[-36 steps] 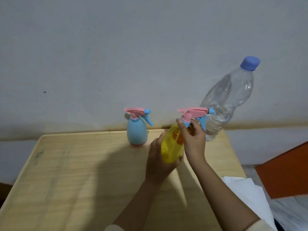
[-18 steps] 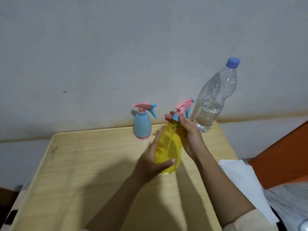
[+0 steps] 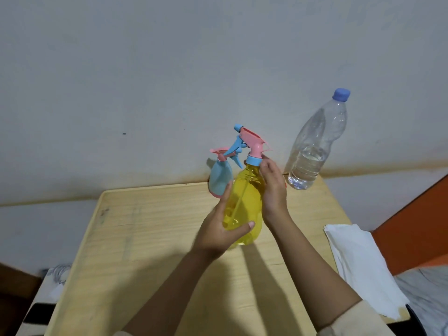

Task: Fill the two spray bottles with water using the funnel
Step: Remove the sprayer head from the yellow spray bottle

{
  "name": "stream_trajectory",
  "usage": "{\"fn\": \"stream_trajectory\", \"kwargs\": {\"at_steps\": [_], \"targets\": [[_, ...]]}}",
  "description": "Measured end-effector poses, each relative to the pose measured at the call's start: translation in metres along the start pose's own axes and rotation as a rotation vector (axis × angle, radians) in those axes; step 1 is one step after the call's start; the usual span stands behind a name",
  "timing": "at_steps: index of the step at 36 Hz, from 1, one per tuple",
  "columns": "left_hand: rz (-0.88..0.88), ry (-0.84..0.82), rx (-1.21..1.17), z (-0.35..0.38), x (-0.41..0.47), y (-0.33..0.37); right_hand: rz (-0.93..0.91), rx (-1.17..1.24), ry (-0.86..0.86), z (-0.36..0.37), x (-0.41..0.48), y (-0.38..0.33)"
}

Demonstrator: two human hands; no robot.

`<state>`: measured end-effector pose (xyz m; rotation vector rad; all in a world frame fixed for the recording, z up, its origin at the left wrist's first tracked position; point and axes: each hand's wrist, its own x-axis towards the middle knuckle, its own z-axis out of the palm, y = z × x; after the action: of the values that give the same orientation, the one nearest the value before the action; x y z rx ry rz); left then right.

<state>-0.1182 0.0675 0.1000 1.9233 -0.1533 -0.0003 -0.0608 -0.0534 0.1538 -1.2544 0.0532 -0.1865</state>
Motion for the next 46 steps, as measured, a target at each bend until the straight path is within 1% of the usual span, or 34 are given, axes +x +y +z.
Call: {"fn": "stream_trajectory", "kwargs": {"at_steps": [2, 5, 8, 11, 12, 15, 17, 20, 22, 28, 33, 38, 42, 44, 46], "targets": [[-0.002, 0.002, -0.009, -0.004, -0.002, 0.002, -0.031, -0.062, 0.029, 0.005, -0.004, -0.004], [-0.005, -0.001, -0.043, -0.008, -0.002, 0.005, -0.052, -0.043, 0.089, 0.012, -0.008, -0.009], [-0.001, 0.006, -0.063, -0.011, -0.002, 0.005, -0.043, 0.014, 0.031, 0.014, -0.010, -0.010], [0.008, -0.002, -0.066, -0.014, -0.003, 0.006, -0.055, -0.006, -0.030, 0.016, -0.015, -0.015], [0.011, -0.004, -0.070, -0.014, -0.004, 0.006, -0.075, -0.019, -0.026, 0.017, -0.016, -0.016], [0.010, -0.013, -0.083, -0.013, -0.005, 0.007, -0.131, -0.038, 0.065, 0.019, -0.016, -0.018], [0.011, -0.007, -0.092, -0.012, -0.005, 0.007, -0.113, -0.019, 0.095, 0.021, -0.016, -0.020], [0.009, 0.003, -0.084, -0.011, -0.006, 0.006, -0.056, 0.030, 0.031, 0.018, -0.016, -0.019], [0.007, -0.001, -0.080, -0.010, -0.008, 0.004, -0.055, -0.001, 0.000, 0.017, -0.016, -0.018], [0.006, -0.019, -0.054, -0.012, -0.006, 0.002, -0.084, -0.021, 0.042, 0.019, -0.014, -0.026], [-0.022, -0.004, 0.029, -0.013, -0.009, -0.009, -0.169, 0.030, 0.042, 0.022, 0.001, -0.052], [-0.085, 0.046, 0.027, -0.013, -0.012, -0.030, -0.249, 0.045, 0.039, 0.019, 0.014, -0.076], [-0.147, 0.151, 0.009, -0.015, -0.010, -0.044, -0.278, 0.048, 0.030, 0.010, 0.022, -0.083], [-0.150, 0.205, -0.007, -0.017, -0.008, -0.051, -0.267, 0.006, 0.026, -0.001, 0.024, -0.075], [-0.143, 0.236, -0.021, -0.019, -0.005, -0.057, -0.232, -0.119, 0.034, -0.017, 0.027, -0.056]]}}
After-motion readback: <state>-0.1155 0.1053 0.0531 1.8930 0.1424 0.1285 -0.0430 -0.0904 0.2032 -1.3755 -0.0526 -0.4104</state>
